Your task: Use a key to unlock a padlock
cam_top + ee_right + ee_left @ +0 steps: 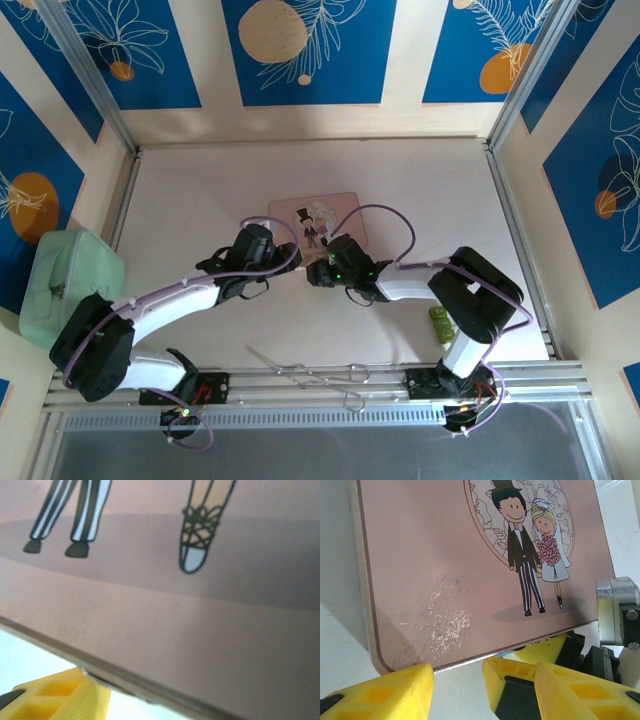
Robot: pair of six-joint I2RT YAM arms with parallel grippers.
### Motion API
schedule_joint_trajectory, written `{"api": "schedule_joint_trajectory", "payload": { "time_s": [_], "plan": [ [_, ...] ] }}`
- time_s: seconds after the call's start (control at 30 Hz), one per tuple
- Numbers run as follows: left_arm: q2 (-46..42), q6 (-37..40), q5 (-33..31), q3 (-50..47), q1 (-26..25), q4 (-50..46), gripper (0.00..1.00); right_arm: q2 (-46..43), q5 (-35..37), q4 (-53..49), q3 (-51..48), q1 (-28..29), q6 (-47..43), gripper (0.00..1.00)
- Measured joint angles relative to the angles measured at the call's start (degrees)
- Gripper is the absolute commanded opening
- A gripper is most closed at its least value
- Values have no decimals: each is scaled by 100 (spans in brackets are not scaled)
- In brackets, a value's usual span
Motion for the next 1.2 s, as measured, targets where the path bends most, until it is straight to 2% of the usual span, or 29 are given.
{"api": "schedule_joint_trajectory", "payload": {
  "time_s": [0.27, 0.47, 0.63, 0.93, 1.2],
  "plan": [
    [0, 105, 2, 0, 2, -39, 55, -2, 9, -39, 55, 0, -63, 39],
    [0, 153, 42, 0, 42, -61, 54, -4, 87, -48, 55, 39, -70, 22],
    [0, 201, 39, 0, 120, -68, 54, -11, 136, -96, 66, 101, -79, 13],
    [0, 260, 83, 0, 177, -127, 59, -175, -37, -444, 111, 151, -61, 6],
    [-118, 98, 334, -223, 212, 177, 58, -326, -848, -782, 116, -170, 37, 2]
  ]
}}
